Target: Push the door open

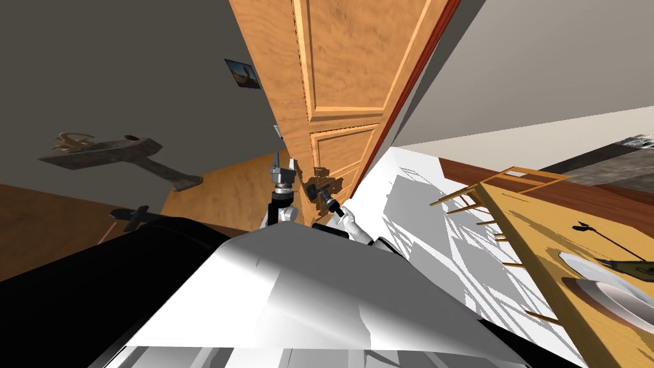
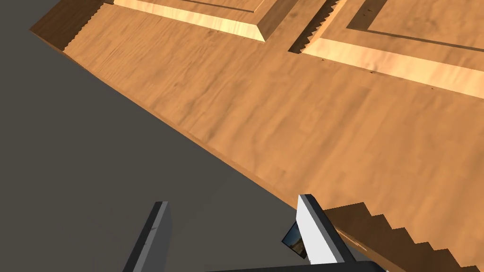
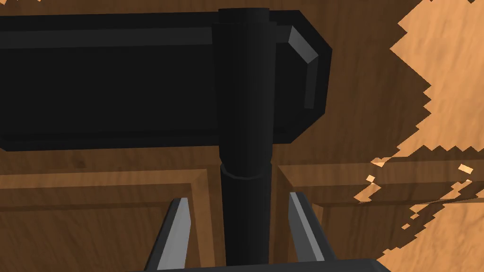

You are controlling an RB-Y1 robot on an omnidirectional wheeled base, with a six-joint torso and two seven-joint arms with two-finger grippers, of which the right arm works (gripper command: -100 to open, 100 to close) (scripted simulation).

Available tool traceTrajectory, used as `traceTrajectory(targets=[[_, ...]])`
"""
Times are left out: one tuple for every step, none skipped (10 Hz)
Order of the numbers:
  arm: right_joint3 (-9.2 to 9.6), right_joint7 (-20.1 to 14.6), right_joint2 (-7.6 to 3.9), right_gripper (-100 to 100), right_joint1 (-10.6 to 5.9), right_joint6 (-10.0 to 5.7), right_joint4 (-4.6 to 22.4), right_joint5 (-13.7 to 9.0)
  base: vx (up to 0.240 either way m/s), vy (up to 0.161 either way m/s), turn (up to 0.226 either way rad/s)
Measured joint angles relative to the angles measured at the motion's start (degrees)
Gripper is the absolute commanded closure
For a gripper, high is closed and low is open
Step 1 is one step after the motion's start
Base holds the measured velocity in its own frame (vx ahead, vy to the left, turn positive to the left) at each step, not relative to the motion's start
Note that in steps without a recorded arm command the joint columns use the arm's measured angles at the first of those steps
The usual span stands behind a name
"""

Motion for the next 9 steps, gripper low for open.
traceTrajectory(targets=[[-0.11,-0.05,0.09,100,-0.18,-0.07,-0.16,-0.05,-0.013,-0.018,0.006],[-0.08,-0.06,0.06,100,-0.13,-0.04,-0.12,-0.04,-0.009,-0.012,-0.004],[-0.03,-0.05,0.02,100,-0.07,-0.01,-0.07,-0.02,-0.007,-0.007,-0.005],[-0.01,-0.05,-0.02,100,-0.01,0.01,-0.03,-0.02,0.000,0.000,0.000],[-0.01,-0.05,-0.05,100,0.02,0.03,0.00,-0.02,0.060,0.098,-0.071],[-0.07,-0.12,-0.35,100,0.63,0.10,-0.31,0.40,0.069,0.199,-0.096],[-0.35,-0.21,-0.65,100,1.11,0.14,-0.38,0.84,0.068,0.188,-0.116],[-0.70,-0.34,-1.00,100,1.50,0.37,-0.88,1.26,0.084,0.174,-0.098],[-1.02,-0.51,-1.31,100,1.89,0.53,-1.47,1.74,0.079,0.194,-0.098]])
